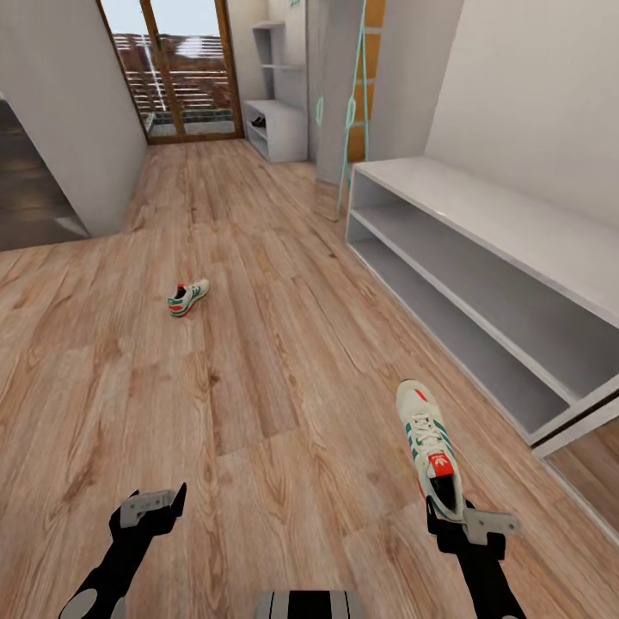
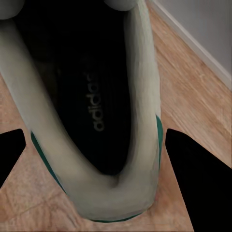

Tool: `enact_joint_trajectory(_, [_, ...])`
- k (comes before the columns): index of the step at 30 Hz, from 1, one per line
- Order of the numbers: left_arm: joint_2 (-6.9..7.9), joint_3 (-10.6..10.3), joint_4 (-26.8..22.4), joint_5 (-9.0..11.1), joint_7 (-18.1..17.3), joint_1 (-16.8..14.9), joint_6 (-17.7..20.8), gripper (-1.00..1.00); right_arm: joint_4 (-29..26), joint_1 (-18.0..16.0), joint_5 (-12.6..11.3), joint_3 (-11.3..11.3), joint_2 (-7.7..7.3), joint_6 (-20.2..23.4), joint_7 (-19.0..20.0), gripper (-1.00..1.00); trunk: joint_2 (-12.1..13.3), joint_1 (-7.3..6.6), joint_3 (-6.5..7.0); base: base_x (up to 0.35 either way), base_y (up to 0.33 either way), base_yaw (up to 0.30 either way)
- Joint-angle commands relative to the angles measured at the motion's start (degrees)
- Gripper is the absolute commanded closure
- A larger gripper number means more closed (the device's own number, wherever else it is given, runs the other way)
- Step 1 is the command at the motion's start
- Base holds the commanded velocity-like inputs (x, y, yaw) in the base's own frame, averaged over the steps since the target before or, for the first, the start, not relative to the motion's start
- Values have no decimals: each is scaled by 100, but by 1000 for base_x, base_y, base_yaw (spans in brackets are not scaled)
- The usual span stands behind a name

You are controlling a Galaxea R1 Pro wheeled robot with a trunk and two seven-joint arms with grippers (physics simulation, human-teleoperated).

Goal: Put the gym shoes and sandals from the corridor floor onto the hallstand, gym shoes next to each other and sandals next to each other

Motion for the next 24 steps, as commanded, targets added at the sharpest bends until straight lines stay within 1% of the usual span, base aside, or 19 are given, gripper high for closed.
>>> enact_joint_trajectory(1, [0,0,0,0,0,0,0,-100,-1,1,0,0,-1,0,-3,100,0,0,0,325,136,0])
enact_joint_trajectory(14, [0,-1,0,0,0,0,0,-100,97,-5,3,-2,-4,-10,-1,100,0,0,0,325,142,0])
enact_joint_trajectory(17, [0,-1,0,0,0,0,0,-100,112,-3,7,4,-4,-82,2,100,0,0,0,324,154,0])
enact_joint_trajectory(24, [0,-1,0,0,0,0,0,-100,120,-2,3,60,-4,-135,-2,100,0,0,0,324,156,0])
